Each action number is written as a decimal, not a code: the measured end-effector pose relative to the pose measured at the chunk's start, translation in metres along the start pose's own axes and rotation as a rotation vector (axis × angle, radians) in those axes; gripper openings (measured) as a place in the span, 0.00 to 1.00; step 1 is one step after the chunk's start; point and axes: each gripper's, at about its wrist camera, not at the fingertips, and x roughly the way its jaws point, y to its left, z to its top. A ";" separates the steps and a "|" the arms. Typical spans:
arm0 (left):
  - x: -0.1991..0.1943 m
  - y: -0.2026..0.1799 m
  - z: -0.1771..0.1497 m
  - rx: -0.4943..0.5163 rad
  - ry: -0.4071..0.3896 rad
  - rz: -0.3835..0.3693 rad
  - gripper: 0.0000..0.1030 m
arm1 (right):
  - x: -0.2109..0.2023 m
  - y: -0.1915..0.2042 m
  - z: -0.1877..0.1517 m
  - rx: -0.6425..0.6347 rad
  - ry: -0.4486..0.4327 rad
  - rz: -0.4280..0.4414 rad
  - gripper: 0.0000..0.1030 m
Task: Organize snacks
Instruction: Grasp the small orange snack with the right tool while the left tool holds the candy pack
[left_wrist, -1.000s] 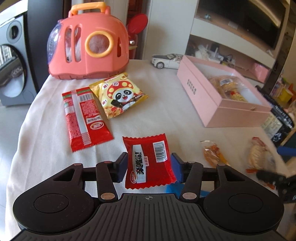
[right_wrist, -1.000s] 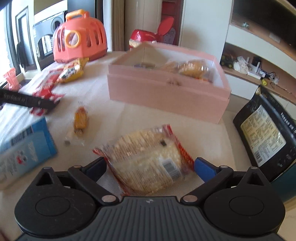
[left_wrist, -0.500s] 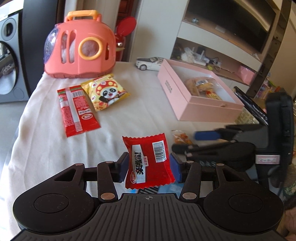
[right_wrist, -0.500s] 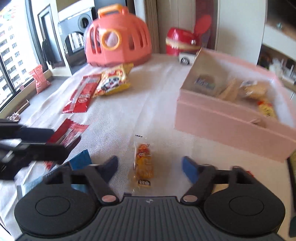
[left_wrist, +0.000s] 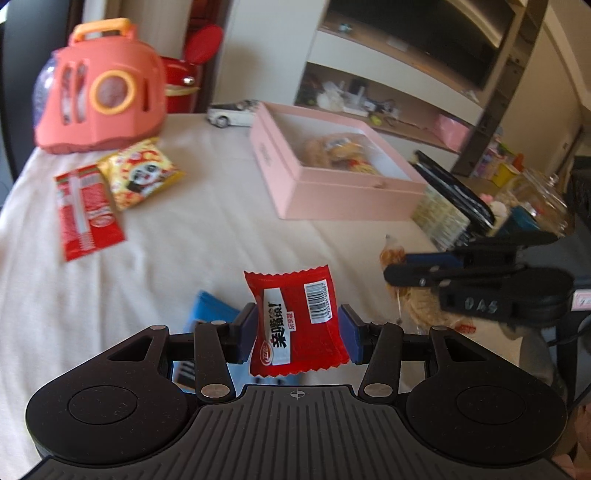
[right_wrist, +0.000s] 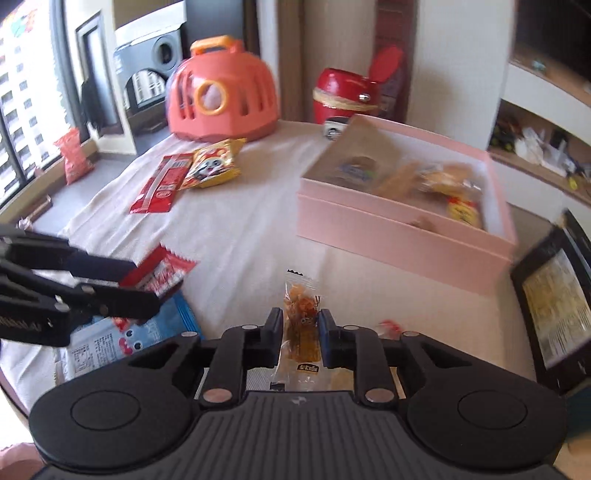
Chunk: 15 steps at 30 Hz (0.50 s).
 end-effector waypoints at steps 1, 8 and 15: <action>0.001 -0.005 -0.001 0.010 0.004 -0.007 0.51 | -0.007 -0.004 -0.001 0.011 -0.008 0.001 0.19; 0.003 -0.025 -0.002 0.052 0.008 -0.043 0.51 | -0.046 -0.025 -0.001 0.060 -0.099 0.004 0.19; 0.008 -0.025 0.035 0.020 -0.066 -0.084 0.49 | -0.066 -0.051 0.020 0.098 -0.186 -0.031 0.19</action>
